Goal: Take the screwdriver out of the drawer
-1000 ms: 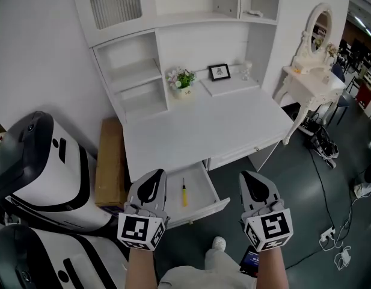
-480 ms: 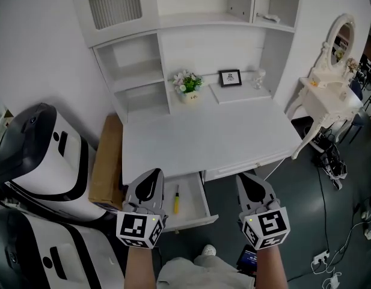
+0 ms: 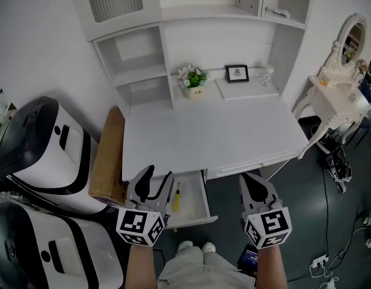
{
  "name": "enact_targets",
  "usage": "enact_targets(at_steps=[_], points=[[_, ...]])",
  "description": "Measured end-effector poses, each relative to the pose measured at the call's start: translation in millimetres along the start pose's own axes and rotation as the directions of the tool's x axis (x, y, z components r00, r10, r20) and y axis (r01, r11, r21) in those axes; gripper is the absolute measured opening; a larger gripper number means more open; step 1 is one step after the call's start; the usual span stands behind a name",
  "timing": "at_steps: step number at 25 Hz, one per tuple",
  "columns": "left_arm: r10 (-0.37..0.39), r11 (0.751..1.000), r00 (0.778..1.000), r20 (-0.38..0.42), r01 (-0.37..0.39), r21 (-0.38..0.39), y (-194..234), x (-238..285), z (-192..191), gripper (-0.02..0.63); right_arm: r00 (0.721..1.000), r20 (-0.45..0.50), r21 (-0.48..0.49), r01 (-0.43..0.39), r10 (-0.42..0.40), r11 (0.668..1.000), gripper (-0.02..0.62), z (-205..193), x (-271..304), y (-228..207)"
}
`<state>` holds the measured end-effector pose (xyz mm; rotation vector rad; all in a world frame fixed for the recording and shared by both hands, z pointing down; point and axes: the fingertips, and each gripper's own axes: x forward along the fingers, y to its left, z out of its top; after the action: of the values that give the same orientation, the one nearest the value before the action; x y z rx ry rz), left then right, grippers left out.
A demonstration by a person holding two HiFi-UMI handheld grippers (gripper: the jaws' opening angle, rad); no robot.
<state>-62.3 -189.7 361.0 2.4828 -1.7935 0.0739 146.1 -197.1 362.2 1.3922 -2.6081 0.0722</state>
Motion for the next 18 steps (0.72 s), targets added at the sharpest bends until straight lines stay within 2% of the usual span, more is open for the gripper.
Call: enact_targets(at_steps=[1, 10, 18], points=[[-0.002, 1.0, 1.0, -0.017, 0.002, -0.007, 0, 1, -4, 0.213, 1.0, -0.004, 0.004, 0.003, -0.003, 1.0, 0.006, -2, 1, 0], [-0.012, 0.997, 0.989, -0.15, 0.001, -0.072, 14, 17, -50, 0.213, 0.997, -0.076, -0.001, 0.035, -0.035, 0.999, 0.006, -22, 13, 0], [-0.045, 0.993, 0.954, -0.297, 0.01, -0.118, 19, 23, -111, 0.207, 0.982, -0.182, 0.022, 0.042, -0.038, 0.999, 0.006, -68, 26, 6]])
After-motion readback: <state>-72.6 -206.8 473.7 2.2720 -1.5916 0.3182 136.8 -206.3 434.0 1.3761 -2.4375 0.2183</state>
